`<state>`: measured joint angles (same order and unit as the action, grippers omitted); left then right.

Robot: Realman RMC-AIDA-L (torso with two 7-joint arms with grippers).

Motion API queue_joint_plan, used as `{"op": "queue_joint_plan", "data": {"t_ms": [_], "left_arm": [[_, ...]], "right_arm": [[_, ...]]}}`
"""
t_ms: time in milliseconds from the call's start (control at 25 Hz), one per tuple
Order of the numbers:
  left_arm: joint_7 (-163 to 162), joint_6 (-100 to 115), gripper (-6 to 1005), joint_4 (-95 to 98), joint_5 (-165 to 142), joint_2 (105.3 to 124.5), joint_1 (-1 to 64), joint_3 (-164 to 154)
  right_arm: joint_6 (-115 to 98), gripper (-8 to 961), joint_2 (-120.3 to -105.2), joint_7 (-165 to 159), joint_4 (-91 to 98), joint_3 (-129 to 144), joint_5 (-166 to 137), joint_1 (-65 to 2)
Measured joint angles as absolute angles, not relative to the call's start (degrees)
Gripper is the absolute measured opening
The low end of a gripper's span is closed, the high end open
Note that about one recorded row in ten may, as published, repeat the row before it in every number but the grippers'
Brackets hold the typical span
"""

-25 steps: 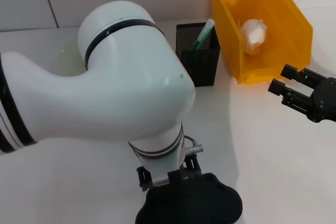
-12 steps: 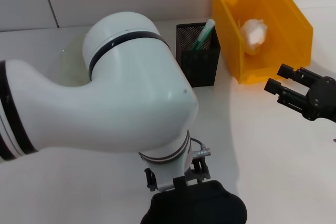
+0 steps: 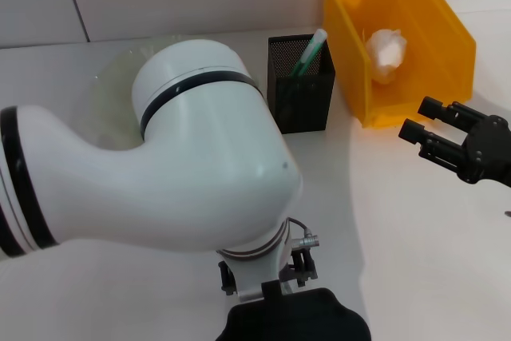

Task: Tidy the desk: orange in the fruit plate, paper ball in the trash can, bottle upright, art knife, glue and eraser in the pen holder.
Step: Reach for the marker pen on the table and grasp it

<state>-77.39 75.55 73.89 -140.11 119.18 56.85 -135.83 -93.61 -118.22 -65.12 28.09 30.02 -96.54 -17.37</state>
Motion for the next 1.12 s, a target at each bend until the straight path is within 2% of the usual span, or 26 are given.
{"op": "queue_joint_plan", "data": {"t_ms": [1120], "left_arm": [[-78.00, 72.33, 730, 71.97, -140.89, 119.21, 56.94, -138.80]], "right_arm": [[-94.02, 648, -118.30, -64.44, 27.51, 30.67, -96.50, -18.01]]}}
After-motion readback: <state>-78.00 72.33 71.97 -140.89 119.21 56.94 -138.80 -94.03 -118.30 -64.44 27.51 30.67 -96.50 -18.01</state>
